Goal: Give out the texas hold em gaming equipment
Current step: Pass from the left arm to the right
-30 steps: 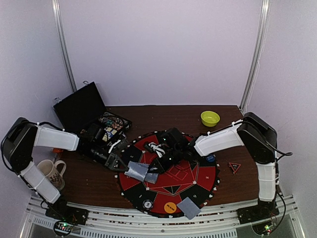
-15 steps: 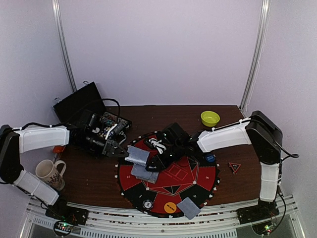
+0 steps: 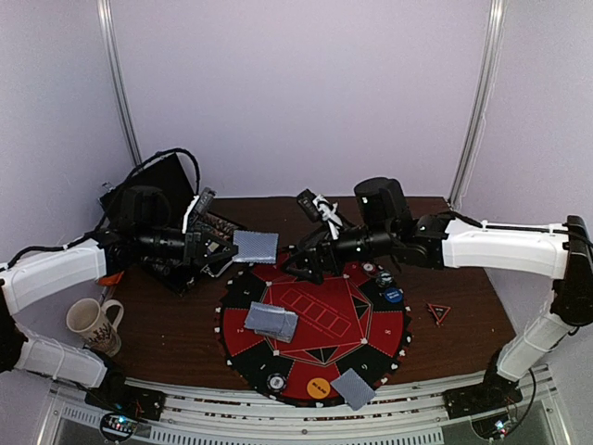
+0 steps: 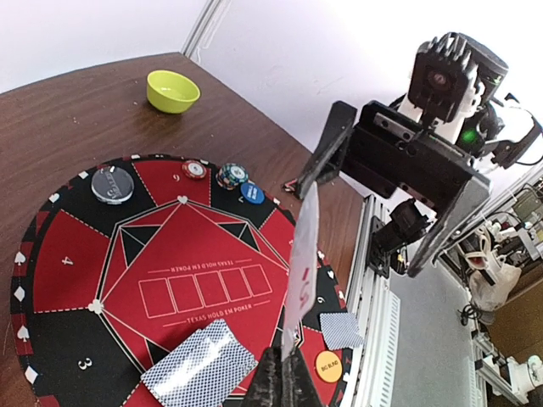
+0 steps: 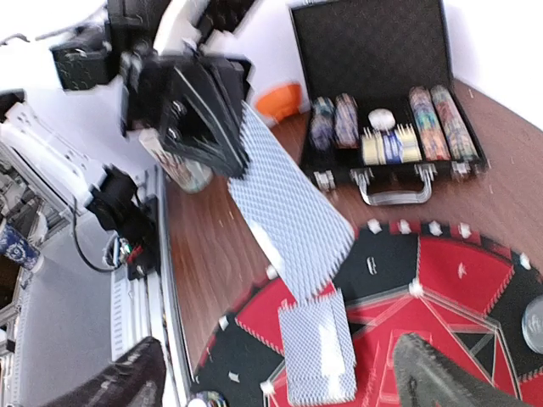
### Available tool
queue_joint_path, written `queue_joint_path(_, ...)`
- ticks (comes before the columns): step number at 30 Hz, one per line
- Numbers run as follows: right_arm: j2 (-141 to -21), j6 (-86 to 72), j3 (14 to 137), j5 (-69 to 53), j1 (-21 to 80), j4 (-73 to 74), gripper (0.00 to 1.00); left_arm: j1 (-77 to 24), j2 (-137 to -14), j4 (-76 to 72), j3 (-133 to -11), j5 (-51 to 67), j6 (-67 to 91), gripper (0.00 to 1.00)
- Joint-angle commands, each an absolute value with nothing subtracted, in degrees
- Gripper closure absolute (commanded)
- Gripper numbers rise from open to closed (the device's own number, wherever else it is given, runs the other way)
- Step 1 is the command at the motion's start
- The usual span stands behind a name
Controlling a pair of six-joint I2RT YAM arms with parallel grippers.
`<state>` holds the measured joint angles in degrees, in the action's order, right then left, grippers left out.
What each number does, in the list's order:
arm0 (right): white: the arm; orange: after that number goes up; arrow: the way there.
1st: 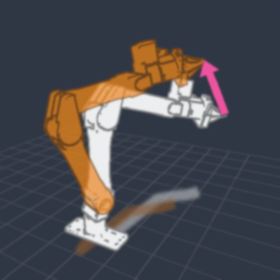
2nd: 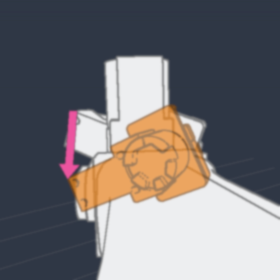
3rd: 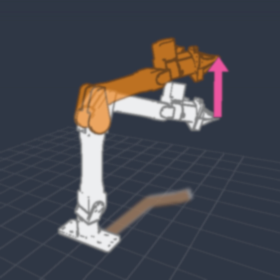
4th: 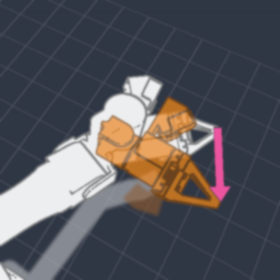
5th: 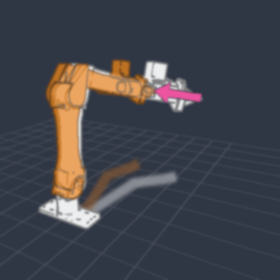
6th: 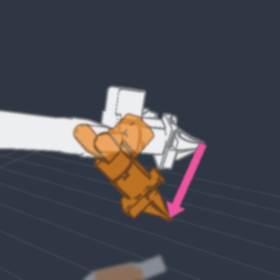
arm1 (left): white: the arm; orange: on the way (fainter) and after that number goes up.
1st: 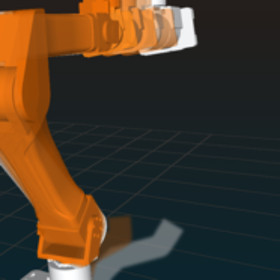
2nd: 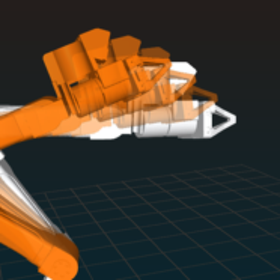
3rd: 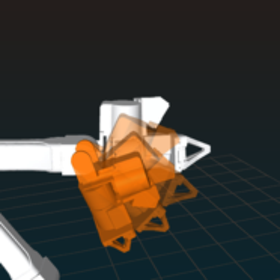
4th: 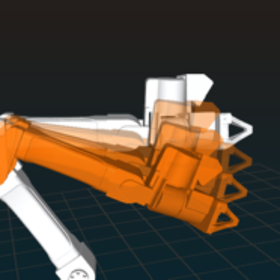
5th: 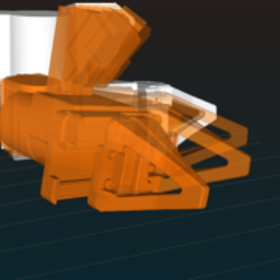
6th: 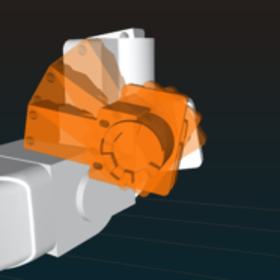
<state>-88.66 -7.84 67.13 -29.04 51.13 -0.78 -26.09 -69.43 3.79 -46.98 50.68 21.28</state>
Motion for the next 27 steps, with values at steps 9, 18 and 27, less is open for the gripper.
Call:
queue_joint_path(9,-97.52,-20.17,70.67,-32.36,52.03,-18.31,0.39,-26.61,-67.76,-5.98,-44.01,52.34,26.34,1.0)
queue_joint_path(18,-99.31,-22.71,71.91,-34.43,51.74,-22.71,0.92,-26.61,-68.24,-6.63,-43.94,53.16,26.56,1.0)
queue_joint_path(27,-95.31,-5.46,78.77,-29.09,44.99,10.63,1.0,-26.79,-71.58,2.78,-45.68,46.58,21.89,0.43)
